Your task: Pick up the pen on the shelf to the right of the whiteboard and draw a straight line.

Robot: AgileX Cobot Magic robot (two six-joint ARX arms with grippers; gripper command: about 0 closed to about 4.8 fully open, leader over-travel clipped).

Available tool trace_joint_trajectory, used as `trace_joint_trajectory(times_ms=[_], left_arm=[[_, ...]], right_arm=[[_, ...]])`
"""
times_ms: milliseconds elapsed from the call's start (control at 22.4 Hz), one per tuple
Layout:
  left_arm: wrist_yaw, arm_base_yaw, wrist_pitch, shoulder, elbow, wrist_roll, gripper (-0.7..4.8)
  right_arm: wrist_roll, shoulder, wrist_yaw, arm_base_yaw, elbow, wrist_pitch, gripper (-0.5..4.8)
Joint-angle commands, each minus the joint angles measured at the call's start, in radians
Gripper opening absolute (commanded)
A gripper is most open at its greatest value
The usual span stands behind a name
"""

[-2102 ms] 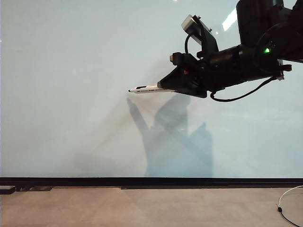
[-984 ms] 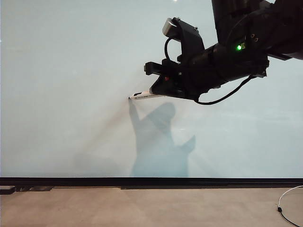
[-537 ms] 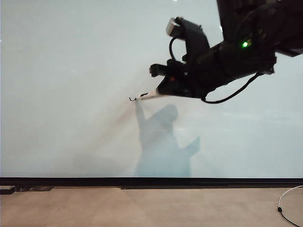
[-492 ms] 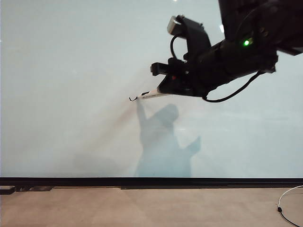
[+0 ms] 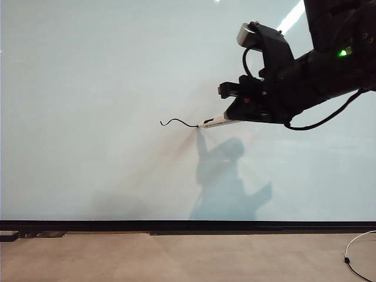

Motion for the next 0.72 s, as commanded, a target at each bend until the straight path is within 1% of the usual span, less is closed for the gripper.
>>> trace_joint_trajectory(times_ms=[45, 179, 402, 492, 537, 716], left_arm=[[0.002, 0.000, 0.012, 0.000, 0.003, 0.001, -0.05], [0.002, 0.000, 0.013, 0.000, 0.003, 0.001, -0.05], [0.002, 0.000, 0.012, 0.000, 0.003, 0.001, -0.05], [0.002, 0.000, 0.012, 0.000, 0.003, 0.001, -0.05], [0.002, 0.000, 0.012, 0.000, 0.003, 0.001, -0.05], [0.003, 0.000, 0.012, 0.000, 0.003, 0.001, -0.05]], right_arm=[[-0.003, -0.024, 0.031, -0.023, -0.029, 0.025, -0.05], [-0.005, -0.051, 0.053, -0.035, -0.064, 0.030, -0.05], [-0.016, -0.110, 0.056, -0.073, -0.114, 0.031, -0.05], [-0.020, -0.139, 0.071, -0.095, -0.134, 0.030, -0.05], [-0.022, -0.171, 0.070, -0.122, -0.154, 0.029, -0.05], [-0.023, -0.217, 0.071, -0.169, -0.180, 0.009, -0.05]])
